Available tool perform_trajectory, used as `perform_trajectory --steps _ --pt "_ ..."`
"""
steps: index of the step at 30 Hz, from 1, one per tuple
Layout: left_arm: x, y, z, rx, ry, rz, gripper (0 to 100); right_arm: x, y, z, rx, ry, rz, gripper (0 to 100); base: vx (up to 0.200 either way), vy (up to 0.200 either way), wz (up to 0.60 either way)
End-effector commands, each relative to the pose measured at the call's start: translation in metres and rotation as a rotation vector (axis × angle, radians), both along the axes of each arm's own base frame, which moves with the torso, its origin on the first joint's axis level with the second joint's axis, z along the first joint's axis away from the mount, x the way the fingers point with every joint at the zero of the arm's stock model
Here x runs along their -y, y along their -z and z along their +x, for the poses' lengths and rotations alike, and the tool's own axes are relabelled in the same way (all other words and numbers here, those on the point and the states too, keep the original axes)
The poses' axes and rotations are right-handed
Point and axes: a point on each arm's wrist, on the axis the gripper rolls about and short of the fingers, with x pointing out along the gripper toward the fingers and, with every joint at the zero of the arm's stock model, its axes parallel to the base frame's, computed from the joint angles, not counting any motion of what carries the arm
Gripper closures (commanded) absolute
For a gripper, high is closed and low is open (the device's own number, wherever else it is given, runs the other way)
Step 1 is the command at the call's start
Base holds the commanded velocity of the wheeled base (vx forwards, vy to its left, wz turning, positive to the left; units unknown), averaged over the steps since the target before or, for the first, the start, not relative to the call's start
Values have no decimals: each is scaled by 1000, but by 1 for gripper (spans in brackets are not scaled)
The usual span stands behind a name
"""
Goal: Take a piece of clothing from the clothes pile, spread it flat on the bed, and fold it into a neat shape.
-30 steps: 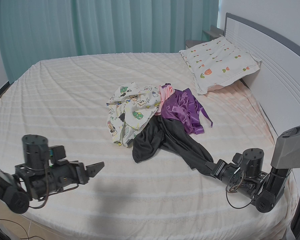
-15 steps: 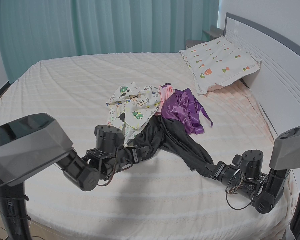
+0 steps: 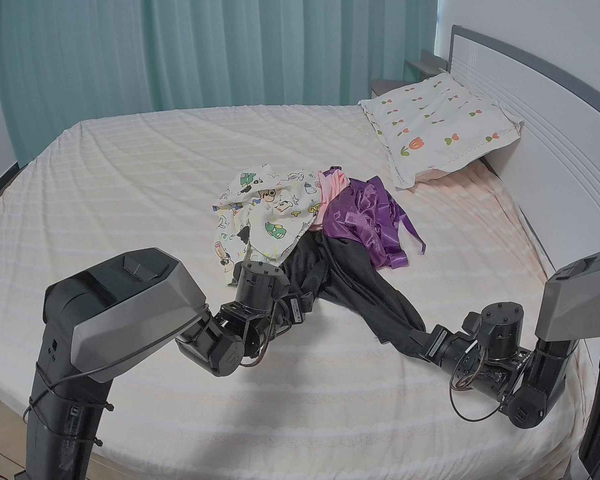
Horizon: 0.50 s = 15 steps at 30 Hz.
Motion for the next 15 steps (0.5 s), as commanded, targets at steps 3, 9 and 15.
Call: perform_trajectory --steps 3,9,15 --pt "9 -3 2 8 -50 -63 100 0 1 0 -3 -1 0 100 0 0 0" --pt "-3 -20 -16 -7 -61 -66 100 0 1 -1 -3 -2 0 100 0 0 0" --pt "-11 -39 -29 -1 -59 -71 100 -1 0 -1 -1 -4 1 100 0 0 0"
